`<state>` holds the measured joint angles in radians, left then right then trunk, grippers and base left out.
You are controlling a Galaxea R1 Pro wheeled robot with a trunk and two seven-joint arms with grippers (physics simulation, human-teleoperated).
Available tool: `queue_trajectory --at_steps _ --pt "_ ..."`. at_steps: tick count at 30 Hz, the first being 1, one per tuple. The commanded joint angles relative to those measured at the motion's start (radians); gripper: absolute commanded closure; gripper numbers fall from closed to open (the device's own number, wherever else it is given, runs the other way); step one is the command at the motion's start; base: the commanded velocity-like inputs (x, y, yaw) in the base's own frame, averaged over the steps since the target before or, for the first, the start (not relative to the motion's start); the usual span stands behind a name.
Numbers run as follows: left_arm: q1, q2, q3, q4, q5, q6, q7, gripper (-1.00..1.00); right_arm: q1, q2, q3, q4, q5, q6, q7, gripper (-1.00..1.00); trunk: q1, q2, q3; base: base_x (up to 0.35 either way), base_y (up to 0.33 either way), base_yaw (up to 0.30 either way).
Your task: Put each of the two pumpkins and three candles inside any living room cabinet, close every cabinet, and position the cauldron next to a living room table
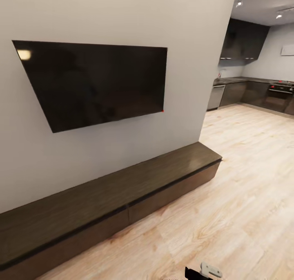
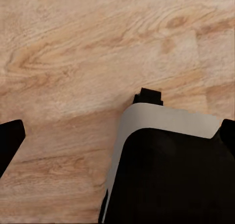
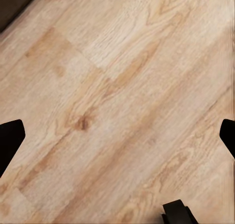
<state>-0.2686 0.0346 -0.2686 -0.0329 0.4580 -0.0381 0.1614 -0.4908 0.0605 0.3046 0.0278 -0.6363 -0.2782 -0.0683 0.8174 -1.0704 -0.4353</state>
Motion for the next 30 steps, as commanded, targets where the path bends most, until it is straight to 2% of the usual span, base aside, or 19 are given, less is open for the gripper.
queue_trajectory --at_steps 1,3,7,24,30 --pt "0.022 0.008 -0.010 -0.001 0.008 -0.002 0.003 -1.00 -0.002 0.001 0.008 0.003 -0.005 -0.004 -0.002 -1.00 0.000 -0.001 -0.001 0.000 0.000 -0.277" --pt "0.052 0.015 -0.011 -0.001 0.008 -0.002 0.003 -1.00 -0.002 0.001 0.008 0.003 -0.004 -0.004 -0.002 -1.00 0.000 -0.001 -0.001 0.000 0.000 -0.277" --pt "0.070 0.013 -0.011 -0.001 0.004 -0.002 0.003 -1.00 -0.002 0.002 0.008 0.003 -0.003 -0.004 -0.002 -1.00 0.000 -0.001 -0.001 0.000 0.000 -0.277" --pt "0.074 0.018 -0.012 -0.001 0.008 -0.002 0.003 -1.00 -0.002 0.001 0.008 0.004 -0.003 -0.005 -0.002 -1.00 0.000 -0.001 -0.001 0.000 0.000 -0.277" --pt "0.074 0.018 -0.012 -0.001 0.008 -0.002 0.003 -1.00 -0.002 0.001 0.008 0.004 -0.002 -0.029 -0.002 -1.00 0.000 -0.001 -0.001 0.000 0.000 -0.277"
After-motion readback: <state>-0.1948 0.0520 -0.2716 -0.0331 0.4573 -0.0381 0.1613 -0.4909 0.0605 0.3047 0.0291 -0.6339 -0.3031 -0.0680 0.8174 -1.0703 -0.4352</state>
